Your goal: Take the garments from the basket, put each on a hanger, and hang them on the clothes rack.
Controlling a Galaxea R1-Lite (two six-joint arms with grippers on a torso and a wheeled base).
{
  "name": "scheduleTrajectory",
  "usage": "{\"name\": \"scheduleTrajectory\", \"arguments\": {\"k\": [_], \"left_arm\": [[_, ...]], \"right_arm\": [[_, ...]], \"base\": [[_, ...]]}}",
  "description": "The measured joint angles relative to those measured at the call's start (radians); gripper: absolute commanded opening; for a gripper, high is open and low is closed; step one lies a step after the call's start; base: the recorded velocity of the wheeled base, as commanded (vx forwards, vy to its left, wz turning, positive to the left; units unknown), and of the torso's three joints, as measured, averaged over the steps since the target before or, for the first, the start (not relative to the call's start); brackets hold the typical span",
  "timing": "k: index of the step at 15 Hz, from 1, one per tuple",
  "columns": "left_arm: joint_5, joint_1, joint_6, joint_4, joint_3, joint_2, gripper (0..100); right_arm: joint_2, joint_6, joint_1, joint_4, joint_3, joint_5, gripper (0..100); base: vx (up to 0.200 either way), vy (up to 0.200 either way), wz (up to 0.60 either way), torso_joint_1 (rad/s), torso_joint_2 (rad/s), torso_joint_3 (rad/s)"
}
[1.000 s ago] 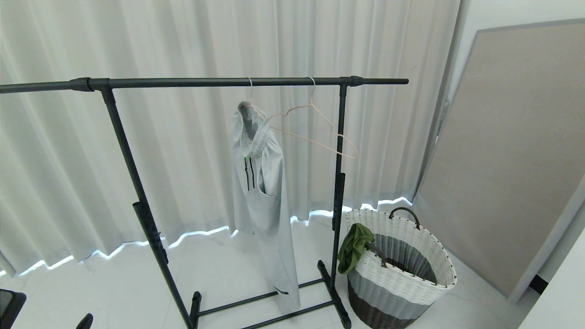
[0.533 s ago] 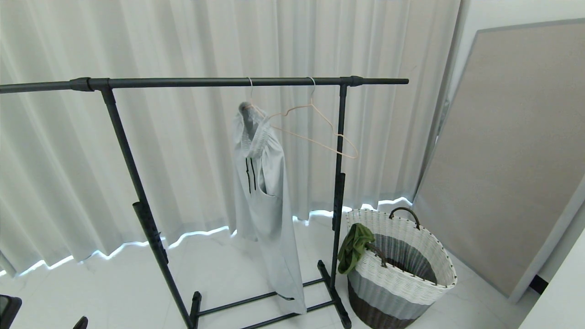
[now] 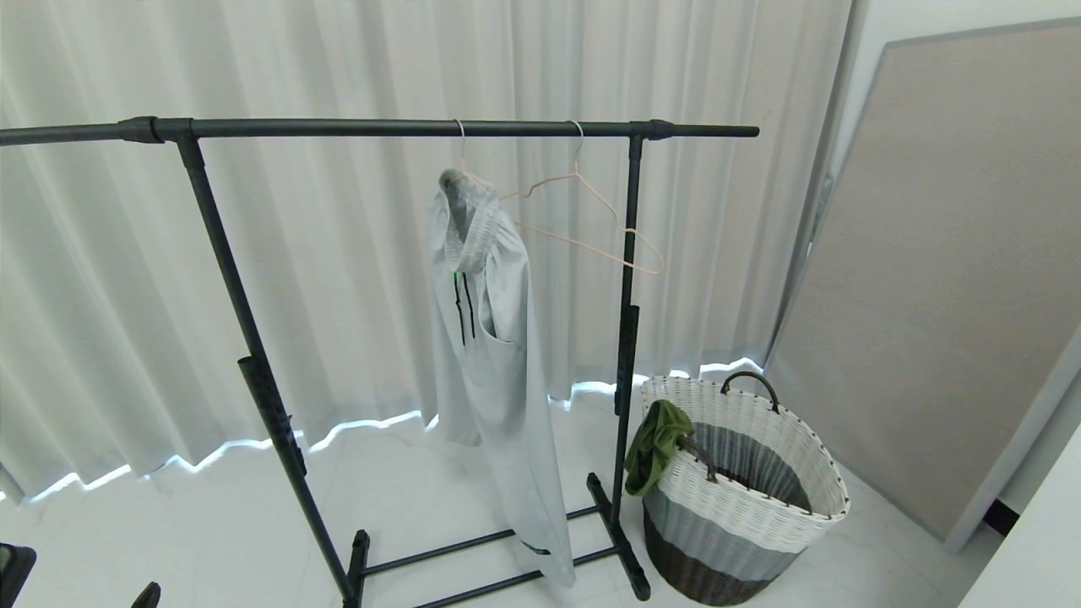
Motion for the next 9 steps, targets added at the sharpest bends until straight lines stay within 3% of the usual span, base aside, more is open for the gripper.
{"name": "scheduleTrajectory", "arguments": {"k": [6, 9], "left_arm": [[-0.001, 0.000, 0.000, 0.000, -0.004, 0.002, 100], [-0.003, 0.000, 0.000, 0.000, -0.004, 0.011, 100]], "right_arm": [[0.001, 0.000, 0.002, 0.001, 0.000, 0.000, 100], [-0.001, 0.031, 0.001, 0.000, 0.000, 0.001, 100]], "base": [[0.000, 0.000, 0.00, -0.247, 0.45, 0.199], [0.000, 0.000, 0.00, -0.124, 0.22, 0.100]]}}
